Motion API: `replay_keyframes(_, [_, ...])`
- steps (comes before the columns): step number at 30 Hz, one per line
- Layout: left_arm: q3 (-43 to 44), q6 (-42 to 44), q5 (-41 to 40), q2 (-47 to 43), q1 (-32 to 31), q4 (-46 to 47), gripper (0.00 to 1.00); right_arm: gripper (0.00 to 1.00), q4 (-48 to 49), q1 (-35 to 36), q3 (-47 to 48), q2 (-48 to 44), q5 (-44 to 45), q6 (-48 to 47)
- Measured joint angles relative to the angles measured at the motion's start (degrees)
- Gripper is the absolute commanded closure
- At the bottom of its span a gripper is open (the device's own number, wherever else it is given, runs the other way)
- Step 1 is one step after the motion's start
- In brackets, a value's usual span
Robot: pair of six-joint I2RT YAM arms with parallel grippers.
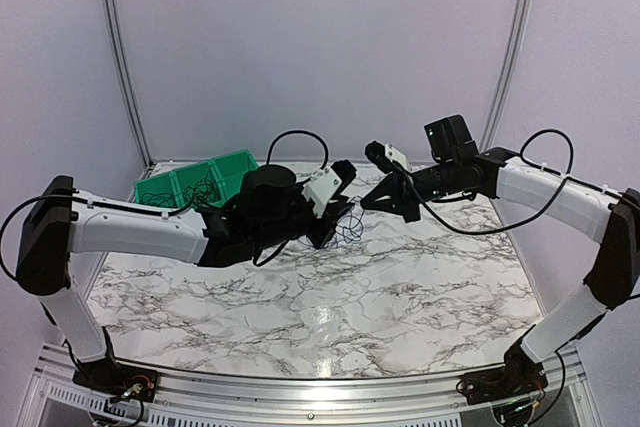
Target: Untangle the cables
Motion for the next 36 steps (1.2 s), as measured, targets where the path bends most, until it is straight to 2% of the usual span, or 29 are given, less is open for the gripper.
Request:
replay_keyframes(4, [0.7,-0.4,0.7,0.0,0.0,-0.5,0.97,0.93,0.1,0.0,0.0,0.0,0.1,-0.1])
replay_keyframes(8, [0.6,-1.4,0.9,-0.5,0.0,-1.0,0.98,0.78,0.1,-0.1,0.0,0.5,0.3,-0.3])
replay_keyframes(19, [-1.7,-3.5,0.9,-8.0,0.0,-1.0,1.0,0.55,1.5,-2.5,-1.9,1.2,2.4,-0.2])
replay_keyframes(26, [-3.5,-3.8,0.9,-9.9,0.0,-0.9,1.0,0.5,1.6,-2.6,-1.8,5.9,-3.2,1.2])
replay_keyframes(36, [-3.8,-3.9,1.0,-10.0,0.0,-0.9,1.0,0.5,-0.9,-2.6,-0.8,8.3,-13.1,3.4])
